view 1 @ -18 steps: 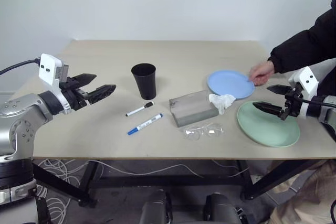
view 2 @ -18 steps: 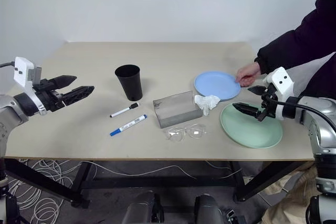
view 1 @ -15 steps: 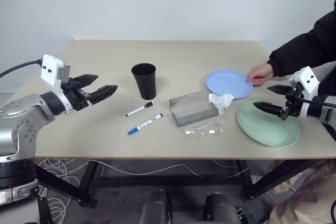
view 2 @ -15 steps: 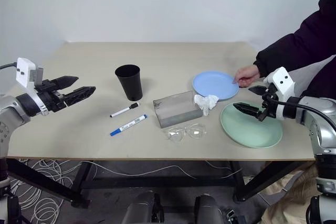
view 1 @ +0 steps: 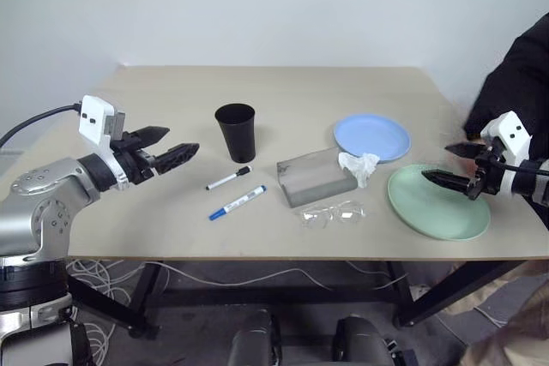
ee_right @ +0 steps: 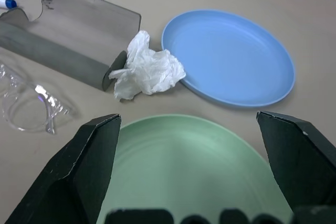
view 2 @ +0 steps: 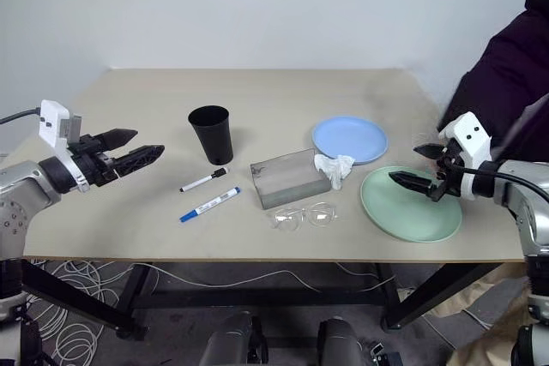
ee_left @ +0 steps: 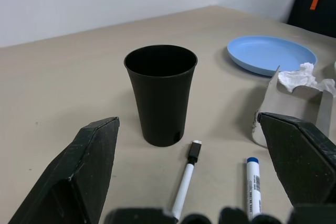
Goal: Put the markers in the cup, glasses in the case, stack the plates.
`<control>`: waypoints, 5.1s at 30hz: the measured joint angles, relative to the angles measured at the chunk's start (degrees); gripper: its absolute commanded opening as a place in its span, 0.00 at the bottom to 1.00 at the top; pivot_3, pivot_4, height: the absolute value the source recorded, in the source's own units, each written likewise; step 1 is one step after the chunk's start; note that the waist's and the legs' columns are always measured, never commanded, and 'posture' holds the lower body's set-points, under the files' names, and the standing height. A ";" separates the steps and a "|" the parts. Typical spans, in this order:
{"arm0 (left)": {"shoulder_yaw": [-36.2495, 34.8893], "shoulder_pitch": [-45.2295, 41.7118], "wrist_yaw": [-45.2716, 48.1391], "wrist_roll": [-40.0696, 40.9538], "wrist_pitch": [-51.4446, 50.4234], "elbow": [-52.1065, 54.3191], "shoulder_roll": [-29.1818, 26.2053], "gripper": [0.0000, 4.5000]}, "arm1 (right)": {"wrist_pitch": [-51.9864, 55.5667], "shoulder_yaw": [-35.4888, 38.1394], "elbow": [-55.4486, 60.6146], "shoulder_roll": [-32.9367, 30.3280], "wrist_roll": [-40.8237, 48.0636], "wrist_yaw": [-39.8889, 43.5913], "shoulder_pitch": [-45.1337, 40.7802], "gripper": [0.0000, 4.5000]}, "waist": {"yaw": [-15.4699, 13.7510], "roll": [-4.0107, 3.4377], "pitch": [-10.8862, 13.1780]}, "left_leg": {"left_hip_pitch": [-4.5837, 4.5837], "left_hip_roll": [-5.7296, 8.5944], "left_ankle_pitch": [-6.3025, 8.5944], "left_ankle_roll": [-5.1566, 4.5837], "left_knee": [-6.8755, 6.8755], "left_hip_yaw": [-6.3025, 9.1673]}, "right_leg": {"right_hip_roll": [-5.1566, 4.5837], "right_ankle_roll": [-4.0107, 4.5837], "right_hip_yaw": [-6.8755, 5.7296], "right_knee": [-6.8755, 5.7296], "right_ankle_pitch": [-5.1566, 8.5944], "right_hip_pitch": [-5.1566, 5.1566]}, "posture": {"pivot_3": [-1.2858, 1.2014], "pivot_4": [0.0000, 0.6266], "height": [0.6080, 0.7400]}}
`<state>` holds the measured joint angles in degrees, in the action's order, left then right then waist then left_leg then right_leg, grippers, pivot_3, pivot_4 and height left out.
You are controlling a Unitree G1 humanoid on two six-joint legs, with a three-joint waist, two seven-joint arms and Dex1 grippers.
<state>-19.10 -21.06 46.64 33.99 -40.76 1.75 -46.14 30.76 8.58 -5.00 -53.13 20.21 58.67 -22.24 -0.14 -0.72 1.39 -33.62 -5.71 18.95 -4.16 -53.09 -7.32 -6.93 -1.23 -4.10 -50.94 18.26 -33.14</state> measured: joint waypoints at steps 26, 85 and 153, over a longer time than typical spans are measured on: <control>2.42 6.53 5.47 -0.40 7.29 2.44 1.96 1.00 | 2.51 4.42 -17.56 -1.43 -2.06 -6.87 5.38 1.00 | 0.03 -0.01 0.00 | 0.01 0.00 0.03 -0.05 -0.10 -0.01 | -0.01 0.00 0.03 -0.07 0.00 0.01 | 0.52 0.00 0.24; 6.61 15.83 10.50 -4.01 20.13 3.24 5.01 1.00 | -9.62 22.86 -68.36 29.62 2.15 -56.11 -42.98 0.01 | 1.74 -0.38 -0.16 | -0.12 -0.04 -0.04 -0.31 -0.20 -0.40 | 0.05 0.02 0.20 -0.65 0.03 -0.37 | 0.52 0.00 0.24; 6.09 16.76 7.28 -3.72 18.91 5.22 5.68 1.00 | 17.81 -9.47 -30.90 34.59 -8.92 -26.57 -26.91 0.99 | 2.92 -0.32 -0.21 | 0.02 -0.12 -0.01 0.04 -0.01 -0.48 | 0.07 0.03 0.15 -0.62 0.02 -0.35 | 0.52 0.00 0.24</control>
<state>-13.01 -4.30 53.92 30.28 -21.85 6.97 -40.46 48.57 -0.89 -35.90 -18.53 11.28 32.10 -49.15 2.78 -1.04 1.18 -33.60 -5.83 18.94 -4.12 -53.10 -7.80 -6.86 -1.20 -3.95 -51.56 18.28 -33.49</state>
